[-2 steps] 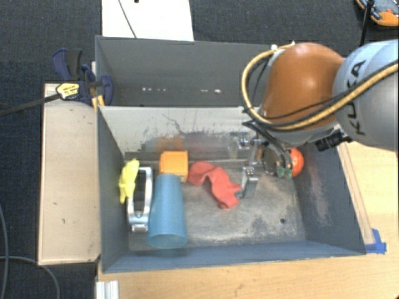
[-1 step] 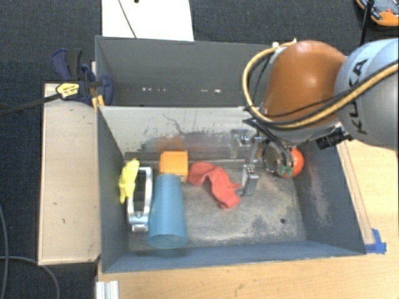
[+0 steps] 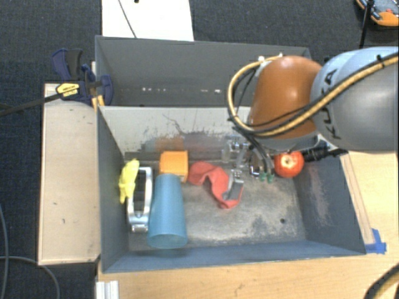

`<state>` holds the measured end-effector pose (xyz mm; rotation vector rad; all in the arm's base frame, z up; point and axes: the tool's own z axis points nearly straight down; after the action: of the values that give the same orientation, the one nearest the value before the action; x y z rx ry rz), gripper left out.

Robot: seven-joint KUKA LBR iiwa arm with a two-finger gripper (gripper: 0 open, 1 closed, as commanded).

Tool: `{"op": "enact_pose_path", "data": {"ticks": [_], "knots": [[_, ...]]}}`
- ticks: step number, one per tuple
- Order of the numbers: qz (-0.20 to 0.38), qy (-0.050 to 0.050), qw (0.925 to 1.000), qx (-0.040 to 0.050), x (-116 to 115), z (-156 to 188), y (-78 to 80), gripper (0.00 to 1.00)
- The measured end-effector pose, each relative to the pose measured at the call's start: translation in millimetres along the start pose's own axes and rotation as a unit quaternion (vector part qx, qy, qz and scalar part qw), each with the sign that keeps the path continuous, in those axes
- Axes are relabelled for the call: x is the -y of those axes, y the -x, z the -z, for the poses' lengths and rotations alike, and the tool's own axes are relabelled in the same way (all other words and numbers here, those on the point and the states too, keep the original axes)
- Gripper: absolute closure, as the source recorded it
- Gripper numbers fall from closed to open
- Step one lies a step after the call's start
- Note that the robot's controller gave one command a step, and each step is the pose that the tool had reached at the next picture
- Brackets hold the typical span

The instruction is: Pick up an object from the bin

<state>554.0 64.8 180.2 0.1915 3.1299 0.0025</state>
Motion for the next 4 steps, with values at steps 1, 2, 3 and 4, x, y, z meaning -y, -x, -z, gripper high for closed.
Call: {"op": "enact_pose_path", "data": {"ticks": [1, 2, 3, 4], "knots": [[-0.061, 0.000, 0.9982, -0.0012, -46, -20, 11.0, 0.00], [-0.100, -0.001, 0.9950, -0.0019, -12, -46, 13.0, 0.00], [-0.128, 0.000, 0.9918, -0.0009, -29, -107, 13.0, 0.00], [-0.183, 0.000, 0.9831, 0.0000, -18, -110, 19.8, 1.00]]}}
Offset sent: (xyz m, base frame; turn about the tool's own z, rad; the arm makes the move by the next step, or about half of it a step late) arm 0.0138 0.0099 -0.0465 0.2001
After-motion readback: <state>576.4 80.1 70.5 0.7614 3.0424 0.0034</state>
